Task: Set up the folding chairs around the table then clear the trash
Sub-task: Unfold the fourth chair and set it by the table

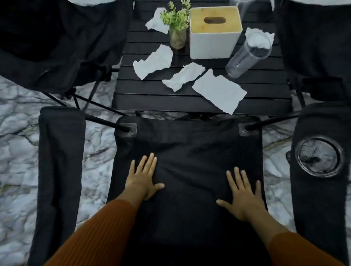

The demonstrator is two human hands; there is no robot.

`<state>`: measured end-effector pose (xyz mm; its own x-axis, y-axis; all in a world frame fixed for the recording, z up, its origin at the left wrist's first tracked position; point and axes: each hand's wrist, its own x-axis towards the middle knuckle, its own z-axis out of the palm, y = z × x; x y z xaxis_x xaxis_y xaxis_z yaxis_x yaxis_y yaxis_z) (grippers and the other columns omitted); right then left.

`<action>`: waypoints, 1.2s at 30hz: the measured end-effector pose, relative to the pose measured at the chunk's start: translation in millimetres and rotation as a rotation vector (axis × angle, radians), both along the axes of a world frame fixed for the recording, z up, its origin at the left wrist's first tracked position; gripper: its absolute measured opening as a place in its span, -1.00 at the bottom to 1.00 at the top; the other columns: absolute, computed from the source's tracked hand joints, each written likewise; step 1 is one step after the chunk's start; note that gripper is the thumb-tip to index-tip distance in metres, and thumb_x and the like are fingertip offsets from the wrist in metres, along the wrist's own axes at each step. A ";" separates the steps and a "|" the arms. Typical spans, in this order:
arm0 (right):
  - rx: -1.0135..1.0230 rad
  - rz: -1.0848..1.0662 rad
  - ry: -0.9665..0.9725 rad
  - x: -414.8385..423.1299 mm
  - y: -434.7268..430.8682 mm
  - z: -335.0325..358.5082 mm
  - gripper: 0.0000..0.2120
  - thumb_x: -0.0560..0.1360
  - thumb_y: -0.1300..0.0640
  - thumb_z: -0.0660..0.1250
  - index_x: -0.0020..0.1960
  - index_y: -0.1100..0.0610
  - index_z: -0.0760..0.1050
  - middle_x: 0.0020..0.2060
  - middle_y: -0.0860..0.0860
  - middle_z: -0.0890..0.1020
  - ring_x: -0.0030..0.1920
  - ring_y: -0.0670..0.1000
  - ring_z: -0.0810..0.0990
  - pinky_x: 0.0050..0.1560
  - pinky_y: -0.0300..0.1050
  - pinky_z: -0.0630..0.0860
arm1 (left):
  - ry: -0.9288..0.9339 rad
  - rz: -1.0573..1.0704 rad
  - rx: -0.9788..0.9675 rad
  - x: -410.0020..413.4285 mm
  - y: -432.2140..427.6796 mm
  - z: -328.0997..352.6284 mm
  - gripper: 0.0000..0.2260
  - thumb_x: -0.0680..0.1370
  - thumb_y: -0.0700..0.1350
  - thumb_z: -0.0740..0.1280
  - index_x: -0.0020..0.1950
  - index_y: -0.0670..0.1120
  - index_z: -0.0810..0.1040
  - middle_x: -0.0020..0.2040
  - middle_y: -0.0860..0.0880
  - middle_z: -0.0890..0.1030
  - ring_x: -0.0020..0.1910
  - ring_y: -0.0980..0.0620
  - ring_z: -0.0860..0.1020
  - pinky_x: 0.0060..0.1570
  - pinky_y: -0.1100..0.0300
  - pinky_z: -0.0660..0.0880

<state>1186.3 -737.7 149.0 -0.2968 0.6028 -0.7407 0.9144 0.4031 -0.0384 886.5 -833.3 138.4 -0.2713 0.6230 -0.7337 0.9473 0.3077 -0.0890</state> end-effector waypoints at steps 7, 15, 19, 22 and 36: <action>0.169 -0.130 0.203 -37.8 -22.5 15.7 -0.14 0.49 -0.39 0.03 0.55 0.01 -0.29 0.55 0.04 -0.30 0.54 0.08 -0.30 0.52 0.26 -0.16 | -0.077 0.052 0.249 7.5 -9.7 18.4 -0.33 0.61 0.24 -0.03 0.57 -0.08 -0.17 0.59 -0.05 -0.24 0.57 -0.04 -0.22 0.55 -0.08 -0.17; -0.285 0.035 -0.065 -32.2 -65.2 4.8 -0.02 0.35 -0.54 0.00 0.46 -0.12 -0.48 0.39 -0.12 -0.52 0.50 0.01 -0.43 0.36 0.45 -0.35 | -0.194 0.114 -0.107 19.8 -80.4 10.8 -0.22 0.53 0.37 -0.03 0.53 0.02 -0.35 0.54 0.08 -0.38 0.54 0.03 -0.32 0.52 -0.12 -0.26; -0.315 0.014 -0.021 -42.7 -53.0 27.8 -0.09 0.44 -0.41 0.12 0.53 -0.09 -0.34 0.53 -0.07 -0.33 0.53 0.02 -0.35 0.42 0.40 -0.25 | -0.210 0.104 -0.202 14.0 -48.4 36.0 -0.26 0.56 0.33 -0.03 0.57 -0.05 -0.20 0.59 0.00 -0.25 0.57 -0.01 -0.25 0.52 -0.12 -0.23; -0.244 0.014 0.069 -60.7 -50.4 58.8 -0.17 0.52 -0.28 0.16 0.55 -0.06 -0.27 0.56 -0.04 -0.21 0.54 0.02 -0.30 0.48 0.34 -0.20 | -0.267 0.018 -0.053 6.2 -17.3 86.7 -0.35 0.61 0.23 0.00 0.58 -0.10 -0.05 0.60 -0.06 -0.15 0.57 -0.01 -0.22 0.54 -0.07 -0.20; -0.122 0.346 0.709 -217.9 -124.5 190.0 -0.44 0.61 -0.09 0.09 0.55 -0.04 0.02 0.56 -0.11 0.08 0.55 -0.12 -0.08 0.56 0.03 -0.10 | 0.013 0.189 0.393 -144.2 -117.3 188.3 -0.43 0.61 0.20 -0.16 0.58 0.00 -0.14 0.60 0.03 -0.15 0.56 0.05 -0.24 0.53 -0.09 -0.24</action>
